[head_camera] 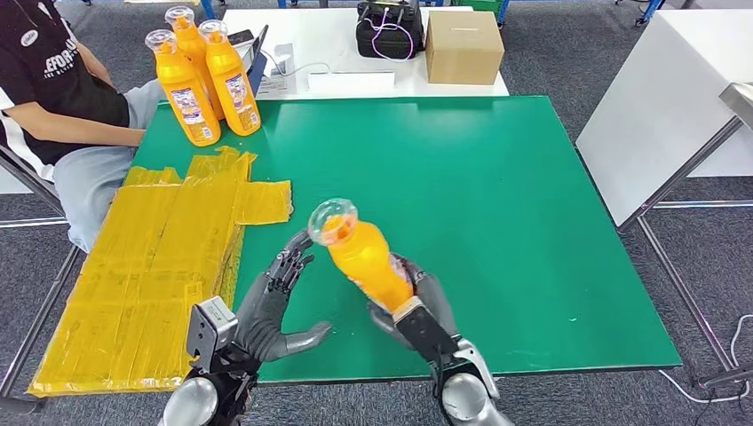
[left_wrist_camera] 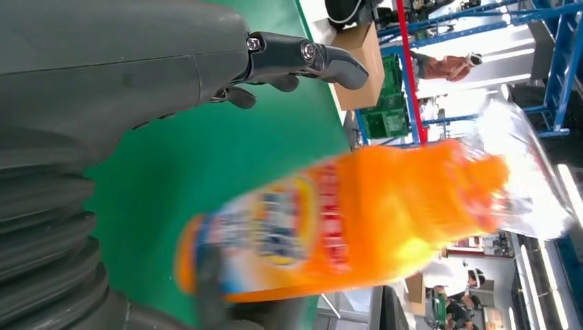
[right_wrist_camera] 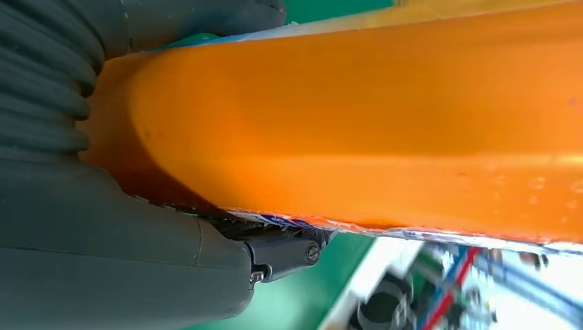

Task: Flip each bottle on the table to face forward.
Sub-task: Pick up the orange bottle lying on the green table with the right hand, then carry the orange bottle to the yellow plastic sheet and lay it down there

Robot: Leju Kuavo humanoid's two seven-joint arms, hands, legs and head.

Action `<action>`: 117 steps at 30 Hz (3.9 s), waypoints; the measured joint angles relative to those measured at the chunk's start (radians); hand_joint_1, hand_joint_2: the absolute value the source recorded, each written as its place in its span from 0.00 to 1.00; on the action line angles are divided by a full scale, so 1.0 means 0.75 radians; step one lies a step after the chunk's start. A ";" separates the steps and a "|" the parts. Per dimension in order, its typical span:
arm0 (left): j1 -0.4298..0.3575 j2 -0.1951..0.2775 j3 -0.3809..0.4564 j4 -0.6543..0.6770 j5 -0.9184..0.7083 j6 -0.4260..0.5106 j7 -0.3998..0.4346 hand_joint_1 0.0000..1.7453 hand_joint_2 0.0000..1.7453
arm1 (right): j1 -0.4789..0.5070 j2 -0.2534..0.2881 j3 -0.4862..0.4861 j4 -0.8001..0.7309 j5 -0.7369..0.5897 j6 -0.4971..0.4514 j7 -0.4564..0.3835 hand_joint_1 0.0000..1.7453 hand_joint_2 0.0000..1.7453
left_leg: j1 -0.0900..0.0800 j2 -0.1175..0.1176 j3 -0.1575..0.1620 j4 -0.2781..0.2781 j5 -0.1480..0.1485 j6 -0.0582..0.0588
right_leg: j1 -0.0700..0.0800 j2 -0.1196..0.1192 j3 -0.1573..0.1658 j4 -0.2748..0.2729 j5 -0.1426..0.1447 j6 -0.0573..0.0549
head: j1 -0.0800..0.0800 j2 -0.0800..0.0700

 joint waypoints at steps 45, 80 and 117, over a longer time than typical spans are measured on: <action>-0.099 -0.001 -0.025 0.137 0.142 0.124 -0.017 1.00 1.00 | -0.126 0.083 0.347 0.263 -0.090 -0.038 -0.062 1.00 1.00 | 0.000 0.000 -0.002 0.000 0.000 0.000 | 0.000 0.000 -0.002 0.000 0.000 0.000 | 0.000 0.000; -0.499 0.095 0.253 0.723 -1.959 1.084 0.402 1.00 1.00 | -0.001 0.044 0.229 -0.182 -0.505 -0.110 -0.133 0.00 0.75 | 0.000 0.001 -0.007 0.000 0.004 -0.003 | 0.000 0.000 -0.009 0.001 0.004 -0.003 | 0.000 0.000; -0.931 0.098 0.104 1.669 -1.943 0.899 0.524 0.00 1.00 | -0.101 0.003 0.404 -0.324 -0.400 -0.217 -0.136 0.00 1.00 | 0.001 0.001 -0.009 0.000 0.005 -0.004 | 0.001 0.000 -0.009 0.002 0.004 -0.004 | 0.001 0.000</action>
